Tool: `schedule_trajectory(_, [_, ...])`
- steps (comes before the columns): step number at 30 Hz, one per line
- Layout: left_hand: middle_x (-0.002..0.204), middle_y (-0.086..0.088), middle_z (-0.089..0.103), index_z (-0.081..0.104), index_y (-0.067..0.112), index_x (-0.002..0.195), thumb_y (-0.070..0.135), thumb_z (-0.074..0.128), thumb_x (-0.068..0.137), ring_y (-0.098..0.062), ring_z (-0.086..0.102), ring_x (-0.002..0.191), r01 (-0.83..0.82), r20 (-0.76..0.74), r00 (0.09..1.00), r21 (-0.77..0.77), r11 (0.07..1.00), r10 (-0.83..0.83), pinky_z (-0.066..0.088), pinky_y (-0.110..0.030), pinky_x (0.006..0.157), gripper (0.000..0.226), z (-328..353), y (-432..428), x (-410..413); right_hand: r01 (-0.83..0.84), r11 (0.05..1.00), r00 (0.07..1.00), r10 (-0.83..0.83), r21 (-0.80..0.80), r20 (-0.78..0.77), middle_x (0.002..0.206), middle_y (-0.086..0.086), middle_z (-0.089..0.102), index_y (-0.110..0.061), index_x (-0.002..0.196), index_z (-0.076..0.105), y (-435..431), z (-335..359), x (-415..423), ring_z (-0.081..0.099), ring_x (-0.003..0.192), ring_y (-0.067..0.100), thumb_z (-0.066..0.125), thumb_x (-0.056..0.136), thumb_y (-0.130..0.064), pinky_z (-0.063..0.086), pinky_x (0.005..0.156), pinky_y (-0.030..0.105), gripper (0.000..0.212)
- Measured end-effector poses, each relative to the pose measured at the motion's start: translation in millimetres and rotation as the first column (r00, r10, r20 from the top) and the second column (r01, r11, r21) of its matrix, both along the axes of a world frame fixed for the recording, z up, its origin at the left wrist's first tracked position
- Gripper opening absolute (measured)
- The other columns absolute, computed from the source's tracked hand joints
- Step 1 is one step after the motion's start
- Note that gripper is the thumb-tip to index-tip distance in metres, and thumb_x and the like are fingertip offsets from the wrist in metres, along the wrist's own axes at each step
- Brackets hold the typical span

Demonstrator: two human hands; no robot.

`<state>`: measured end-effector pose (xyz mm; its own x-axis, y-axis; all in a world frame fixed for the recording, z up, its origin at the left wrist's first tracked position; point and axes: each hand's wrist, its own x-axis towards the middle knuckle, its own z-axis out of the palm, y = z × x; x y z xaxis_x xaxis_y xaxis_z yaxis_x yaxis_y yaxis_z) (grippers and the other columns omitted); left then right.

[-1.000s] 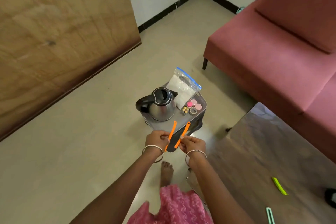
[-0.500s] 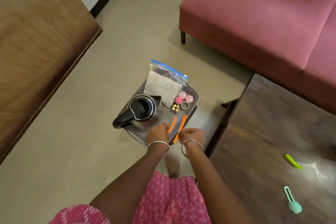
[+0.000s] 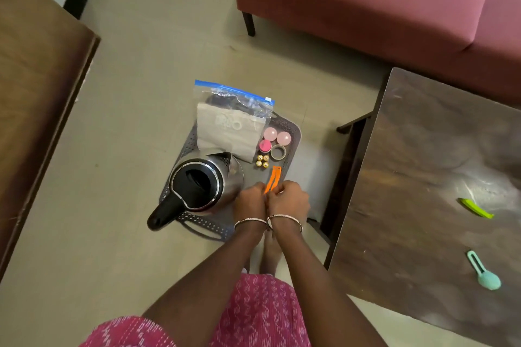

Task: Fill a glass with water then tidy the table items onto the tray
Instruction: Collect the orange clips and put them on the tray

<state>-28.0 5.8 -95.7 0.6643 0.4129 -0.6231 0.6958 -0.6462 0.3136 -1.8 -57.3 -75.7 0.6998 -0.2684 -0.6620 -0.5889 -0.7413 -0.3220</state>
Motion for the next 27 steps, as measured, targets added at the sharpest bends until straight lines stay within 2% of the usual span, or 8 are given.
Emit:
schedule_trajectory(5, [0.104, -0.012, 0.069, 0.064, 0.021, 0.109, 0.026, 0.049, 0.094, -0.033, 0.064, 0.099, 0.029, -0.002, 1.0, -0.024, 0.999, -0.029, 0.047, -0.035, 0.071, 0.021, -11.1, 1.0, 5.6, -0.115, 0.99, 0.993, 0.113, -0.077, -0.033, 0.096, 0.014, 0.068, -0.014, 0.093, 0.068, 8.1, -10.5, 8.1, 0.064, 0.092, 0.038, 0.056, 0.088, -0.028, 0.046, 0.068, 0.034, 0.019])
schedule_trajectory(14, [0.106, -0.012, 0.069, 0.062, 0.02, 0.114, 0.023, 0.047, 0.096, -0.031, 0.064, 0.101, 0.049, 0.001, 0.999, -0.048, 0.998, -0.049, 0.047, -0.034, 0.073, 0.024, -21.0, 1.4, 8.4, -0.243, 0.964, 0.97, 0.24, -0.11, -0.041, 0.105, 0.02, 0.066, -0.006, 0.101, 0.065, 10.1, -17.5, 13.8, 0.063, 0.1, 0.042, 0.051, 0.095, -0.022, 0.051, 0.078, 0.04, 0.022])
schedule_trajectory(20, [0.096, -0.014, 0.071, 0.068, 0.018, 0.105, 0.024, 0.052, 0.093, -0.034, 0.066, 0.093, 0.016, 0.075, 0.997, -0.084, 0.996, -0.01, 0.047, -0.035, 0.069, 0.02, -25.3, -0.6, 8.8, -0.155, 0.987, 0.987, 0.153, -0.04, -0.051, 0.097, 0.013, 0.071, -0.015, 0.094, 0.073, -0.6, -16.3, 13.5, 0.065, 0.095, 0.037, 0.061, 0.085, -0.033, 0.052, 0.078, 0.036, 0.023])
schedule_trajectory(24, [0.1, -0.012, 0.071, 0.068, 0.017, 0.108, 0.022, 0.053, 0.093, -0.032, 0.066, 0.093, 0.028, 0.118, 0.993, -0.102, 0.994, -0.015, 0.049, -0.037, 0.074, 0.022, -28.5, -1.5, 7.5, -0.028, 0.999, 0.999, 0.027, 0.019, 0.035, 0.077, 0.006, 0.074, -0.02, 0.07, 0.074, -9.8, -12.7, 6.0, 0.069, 0.081, 0.032, 0.068, 0.078, -0.03, 0.057, 0.073, 0.034, 0.013])
schedule_trajectory(27, [0.104, -0.014, 0.07, 0.068, 0.014, 0.111, 0.019, 0.055, 0.09, -0.033, 0.065, 0.097, 0.023, 0.134, 0.991, -0.113, 0.993, -0.008, 0.049, -0.038, 0.078, 0.025, -31.6, -1.3, 6.9, 0.034, 0.996, 0.998, -0.039, 0.079, 0.059, 0.067, 0.001, 0.073, -0.025, 0.064, 0.072, -14.4, -12.1, 1.0, 0.071, 0.069, 0.027, 0.071, 0.077, -0.027, 0.06, 0.07, 0.038, 0.013])
